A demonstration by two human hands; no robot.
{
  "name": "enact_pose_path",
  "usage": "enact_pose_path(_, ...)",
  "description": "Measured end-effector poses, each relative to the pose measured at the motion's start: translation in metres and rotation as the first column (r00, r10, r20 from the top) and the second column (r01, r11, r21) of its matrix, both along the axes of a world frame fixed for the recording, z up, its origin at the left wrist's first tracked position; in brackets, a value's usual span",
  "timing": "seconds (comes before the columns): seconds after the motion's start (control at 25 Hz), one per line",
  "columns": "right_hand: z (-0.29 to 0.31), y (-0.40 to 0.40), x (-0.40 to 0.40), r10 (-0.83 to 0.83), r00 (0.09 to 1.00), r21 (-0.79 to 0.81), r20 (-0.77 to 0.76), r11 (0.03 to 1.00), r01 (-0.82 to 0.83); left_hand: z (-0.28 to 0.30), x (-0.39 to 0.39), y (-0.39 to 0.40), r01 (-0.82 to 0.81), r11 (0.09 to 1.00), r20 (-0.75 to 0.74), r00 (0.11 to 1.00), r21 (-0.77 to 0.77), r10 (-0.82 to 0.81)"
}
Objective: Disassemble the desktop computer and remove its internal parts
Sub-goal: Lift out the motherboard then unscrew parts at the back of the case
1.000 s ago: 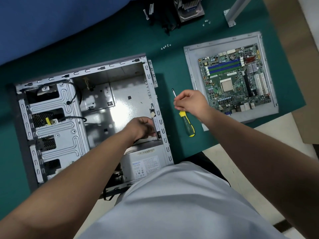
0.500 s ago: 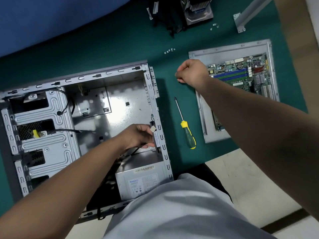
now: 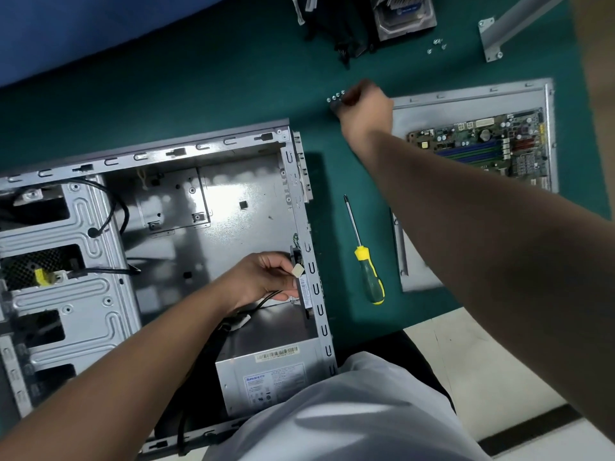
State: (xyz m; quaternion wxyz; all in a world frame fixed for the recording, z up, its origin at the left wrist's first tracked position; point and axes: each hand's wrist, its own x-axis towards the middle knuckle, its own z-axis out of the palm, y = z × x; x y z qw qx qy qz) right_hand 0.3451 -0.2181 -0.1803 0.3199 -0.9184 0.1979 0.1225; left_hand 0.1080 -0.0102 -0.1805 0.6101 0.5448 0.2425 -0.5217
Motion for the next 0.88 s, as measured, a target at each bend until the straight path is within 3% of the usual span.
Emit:
enact_pose_path(0.16,-0.007,-0.003,-0.006,0.072,0.997,-0.081,0.011,0.994,-0.070,-0.002,-0.001,0.001,-0.001,1.000,-0.007,1.000,-0.002,0.001)
enact_pose_path(0.6,-0.007,0.001,-0.002,-0.087,0.996,-0.020,-0.019,0.996,0.087,0.004,0.002,0.000,-0.014,0.999,-0.031,0.999,0.031,0.015)
enact_pose_path(0.88,0.014,-0.011,-0.076,0.101,0.994,0.171,-0.045,0.981,-0.092,0.009,-0.002,-0.002,0.002,0.999,0.004,1.000,0.035,-0.002)
